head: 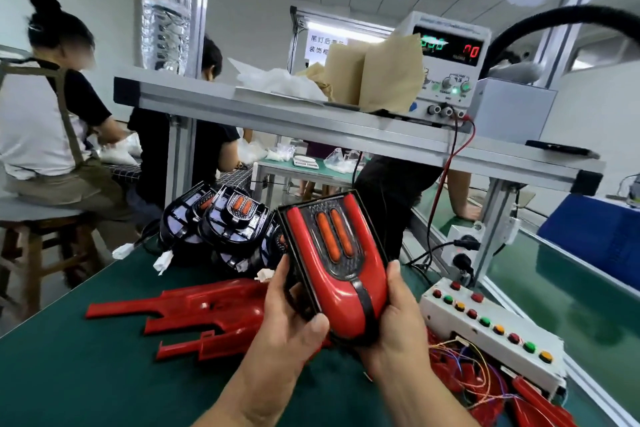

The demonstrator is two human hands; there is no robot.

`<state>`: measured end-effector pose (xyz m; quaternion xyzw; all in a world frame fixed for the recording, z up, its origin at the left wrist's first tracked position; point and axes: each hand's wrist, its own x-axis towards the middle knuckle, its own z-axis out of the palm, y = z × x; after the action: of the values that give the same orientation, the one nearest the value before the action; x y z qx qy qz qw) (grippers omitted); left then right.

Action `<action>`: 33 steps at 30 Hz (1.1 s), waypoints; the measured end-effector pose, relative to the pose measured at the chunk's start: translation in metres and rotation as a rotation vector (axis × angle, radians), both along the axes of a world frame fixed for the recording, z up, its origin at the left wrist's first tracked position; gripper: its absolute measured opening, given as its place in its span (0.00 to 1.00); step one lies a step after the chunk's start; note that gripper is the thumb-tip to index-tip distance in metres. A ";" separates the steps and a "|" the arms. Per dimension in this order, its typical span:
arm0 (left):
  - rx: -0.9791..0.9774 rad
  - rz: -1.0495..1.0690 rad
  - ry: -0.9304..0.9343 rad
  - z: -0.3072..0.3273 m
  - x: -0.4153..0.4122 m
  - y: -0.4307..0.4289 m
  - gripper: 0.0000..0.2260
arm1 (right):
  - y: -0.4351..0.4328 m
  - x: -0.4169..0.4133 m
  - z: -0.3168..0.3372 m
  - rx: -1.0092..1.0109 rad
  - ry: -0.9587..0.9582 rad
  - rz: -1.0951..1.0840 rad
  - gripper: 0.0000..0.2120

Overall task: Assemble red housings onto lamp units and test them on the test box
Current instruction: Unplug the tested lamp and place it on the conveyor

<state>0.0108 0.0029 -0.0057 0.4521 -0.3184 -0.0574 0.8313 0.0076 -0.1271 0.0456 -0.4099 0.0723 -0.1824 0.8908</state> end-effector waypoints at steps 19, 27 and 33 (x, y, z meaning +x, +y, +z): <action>-0.035 -0.015 0.148 0.029 0.000 0.027 0.27 | -0.014 -0.018 -0.001 -0.315 0.061 0.145 0.17; 0.065 -0.130 0.230 0.045 -0.020 -0.008 0.25 | -0.052 -0.074 0.017 -0.433 0.102 -0.044 0.12; 0.217 -0.081 0.206 0.092 -0.057 -0.115 0.33 | -0.132 -0.146 0.042 -0.327 0.019 -0.384 0.09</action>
<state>-0.0464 -0.1120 0.0865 0.5178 -0.2413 -0.1709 0.8028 -0.1379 -0.2595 0.0875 -0.5289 0.1267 -0.3537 0.7610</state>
